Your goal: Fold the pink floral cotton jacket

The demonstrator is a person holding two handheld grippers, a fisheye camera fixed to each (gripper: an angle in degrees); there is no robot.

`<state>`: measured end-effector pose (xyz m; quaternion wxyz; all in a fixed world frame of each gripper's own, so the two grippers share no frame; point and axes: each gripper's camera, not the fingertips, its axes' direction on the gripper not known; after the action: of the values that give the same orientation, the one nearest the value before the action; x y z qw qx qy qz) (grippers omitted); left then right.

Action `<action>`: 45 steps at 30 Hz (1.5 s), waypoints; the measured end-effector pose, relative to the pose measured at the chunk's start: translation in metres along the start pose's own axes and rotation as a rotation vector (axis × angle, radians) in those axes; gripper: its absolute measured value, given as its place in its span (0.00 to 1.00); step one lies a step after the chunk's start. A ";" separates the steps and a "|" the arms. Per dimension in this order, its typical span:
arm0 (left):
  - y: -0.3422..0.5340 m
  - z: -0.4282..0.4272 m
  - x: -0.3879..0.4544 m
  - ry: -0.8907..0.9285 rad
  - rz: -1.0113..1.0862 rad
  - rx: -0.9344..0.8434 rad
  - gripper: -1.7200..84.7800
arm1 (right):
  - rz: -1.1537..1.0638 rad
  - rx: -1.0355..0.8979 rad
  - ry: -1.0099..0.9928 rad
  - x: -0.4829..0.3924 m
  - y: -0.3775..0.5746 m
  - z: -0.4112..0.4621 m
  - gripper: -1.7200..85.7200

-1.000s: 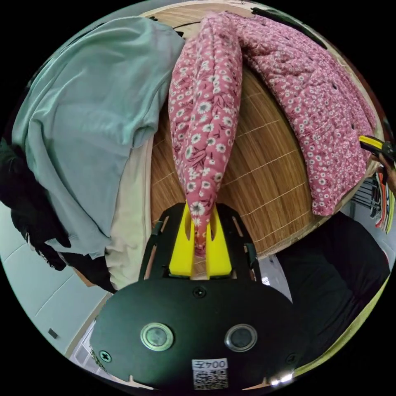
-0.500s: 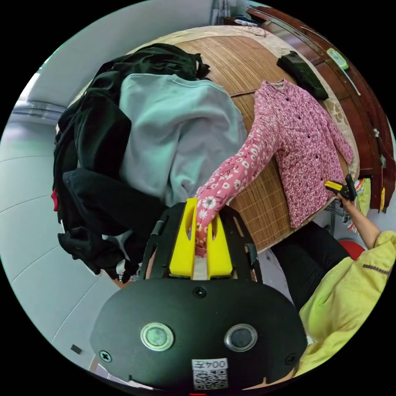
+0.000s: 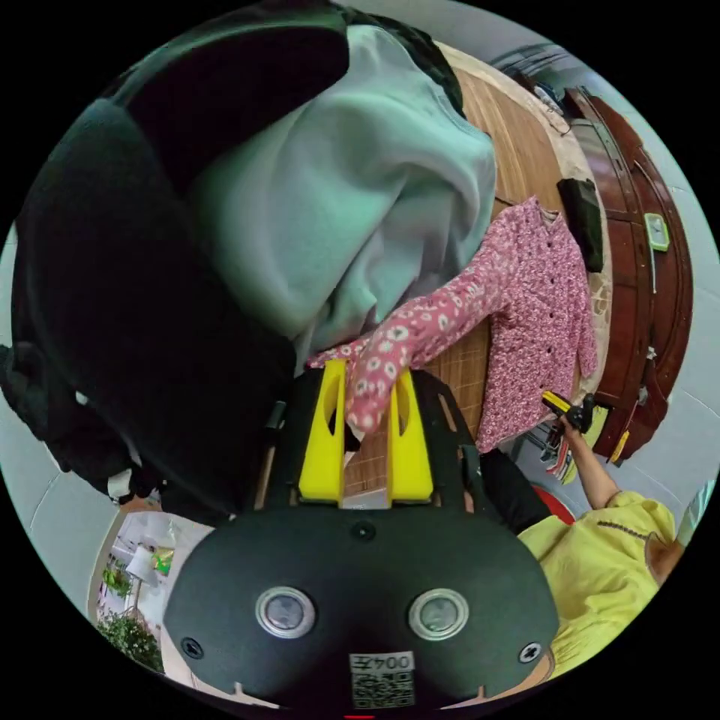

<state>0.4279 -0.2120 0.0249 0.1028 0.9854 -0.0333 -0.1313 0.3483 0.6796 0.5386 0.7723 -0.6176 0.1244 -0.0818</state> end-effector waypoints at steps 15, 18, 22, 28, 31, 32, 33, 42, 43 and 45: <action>-0.018 0.116 0.192 0.304 0.455 0.225 0.04 | -0.018 -0.012 -0.019 0.009 0.003 0.004 0.08; -0.050 0.189 0.270 0.114 0.590 0.184 0.03 | -0.019 -0.017 -0.014 0.009 0.005 0.005 0.08; -0.095 0.248 0.310 -0.080 0.575 0.144 0.02 | -0.034 -0.012 -0.012 0.008 0.010 0.009 0.09; -0.132 0.284 0.280 0.124 0.297 0.011 0.02 | -0.014 0.008 -0.030 0.012 0.020 0.014 0.09; -0.107 0.262 0.289 0.146 0.386 0.125 0.02 | -0.012 0.013 -0.035 0.014 0.025 0.017 0.09; -0.091 0.264 0.295 0.160 0.413 0.108 0.02 | -0.002 0.017 -0.043 0.015 0.028 0.018 0.09; -0.073 0.273 0.300 0.187 0.420 0.077 0.02 | 0.004 0.019 -0.048 0.017 0.029 0.018 0.09; -0.022 0.366 0.320 0.259 0.271 -0.052 0.02 | 0.053 0.031 -0.064 0.024 0.052 0.019 0.08; -0.022 0.361 0.327 0.238 0.301 -0.026 0.02 | 0.053 0.069 -0.050 0.025 0.060 0.013 0.09; -0.014 0.350 0.355 0.212 0.452 0.000 0.02 | 0.101 0.110 -0.017 0.033 0.073 0.006 0.14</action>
<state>0.6780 -0.2986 -0.3982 0.1325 0.9612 -0.2419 -0.0009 0.3794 0.6921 0.4652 0.8093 -0.5678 0.1438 -0.0443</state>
